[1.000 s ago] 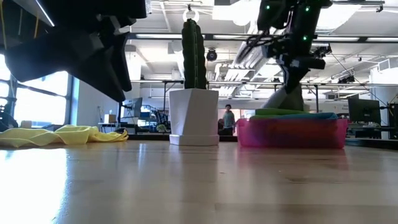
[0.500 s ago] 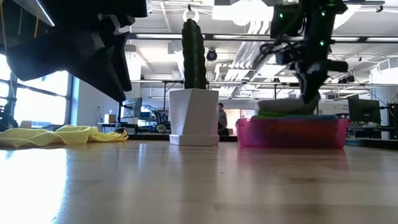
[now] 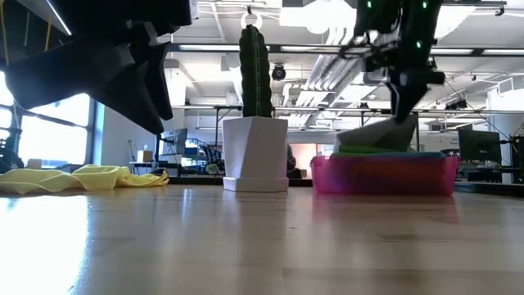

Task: Fold microfiber towels
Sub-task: Put the gray towel into the pink laundry bin, then fold the yellow towel

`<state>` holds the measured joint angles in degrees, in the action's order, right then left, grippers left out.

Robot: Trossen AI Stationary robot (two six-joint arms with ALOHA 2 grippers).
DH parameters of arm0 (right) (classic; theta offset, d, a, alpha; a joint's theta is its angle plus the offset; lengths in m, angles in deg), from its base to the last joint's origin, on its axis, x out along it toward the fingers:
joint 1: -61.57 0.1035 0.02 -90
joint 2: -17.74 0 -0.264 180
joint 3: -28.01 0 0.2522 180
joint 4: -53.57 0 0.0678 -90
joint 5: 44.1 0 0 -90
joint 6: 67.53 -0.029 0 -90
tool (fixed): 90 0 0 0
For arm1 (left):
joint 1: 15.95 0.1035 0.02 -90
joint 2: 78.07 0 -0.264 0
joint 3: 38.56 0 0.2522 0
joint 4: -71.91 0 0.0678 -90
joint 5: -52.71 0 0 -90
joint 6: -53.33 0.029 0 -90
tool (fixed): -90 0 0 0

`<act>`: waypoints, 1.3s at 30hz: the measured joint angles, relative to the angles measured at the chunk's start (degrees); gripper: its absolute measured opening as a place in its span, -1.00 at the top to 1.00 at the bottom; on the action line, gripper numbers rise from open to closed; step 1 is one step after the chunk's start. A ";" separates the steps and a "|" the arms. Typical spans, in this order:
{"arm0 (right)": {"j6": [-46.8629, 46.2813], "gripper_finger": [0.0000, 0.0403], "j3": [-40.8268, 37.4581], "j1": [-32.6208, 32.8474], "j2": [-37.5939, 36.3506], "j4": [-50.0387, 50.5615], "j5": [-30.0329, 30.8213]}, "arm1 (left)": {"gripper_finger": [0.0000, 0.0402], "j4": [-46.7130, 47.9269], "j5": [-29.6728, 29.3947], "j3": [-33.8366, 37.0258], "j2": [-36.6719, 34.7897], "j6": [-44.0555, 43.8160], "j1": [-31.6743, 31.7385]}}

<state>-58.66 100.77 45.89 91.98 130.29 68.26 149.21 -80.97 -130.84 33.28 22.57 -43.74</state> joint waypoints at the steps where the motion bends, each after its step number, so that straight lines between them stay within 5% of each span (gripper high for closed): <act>1: -1.27 0.38 1.55 0.43 0.00 0.89 0.00 | 0.37 0.07 -0.12 0.00 0.00 1.00 0.02; 7: -8.57 0.37 5.99 2.92 -0.04 4.80 -1.52 | 0.37 2.06 -1.15 0.00 0.00 3.81 0.99; 19: -18.51 0.37 1.36 13.62 -0.07 0.92 -0.74 | 0.37 26.50 -2.93 1.54 -0.90 -5.87 6.57; 28: -28.64 0.37 -5.65 24.16 -0.09 -3.31 0.45 | 0.37 19.30 6.38 17.97 -20.42 -1.96 13.00; 34: -40.38 0.37 -9.27 31.16 -0.09 -10.26 4.69 | 0.37 7.77 10.40 30.20 -36.93 -14.92 24.48; 39: -42.38 0.37 -11.56 37.78 -0.09 -22.79 11.73 | 0.37 -4.14 7.57 38.80 -41.99 -20.23 32.13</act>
<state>-101.03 89.20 83.67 91.89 107.50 79.99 145.07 -73.40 -92.04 -8.71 2.34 -11.61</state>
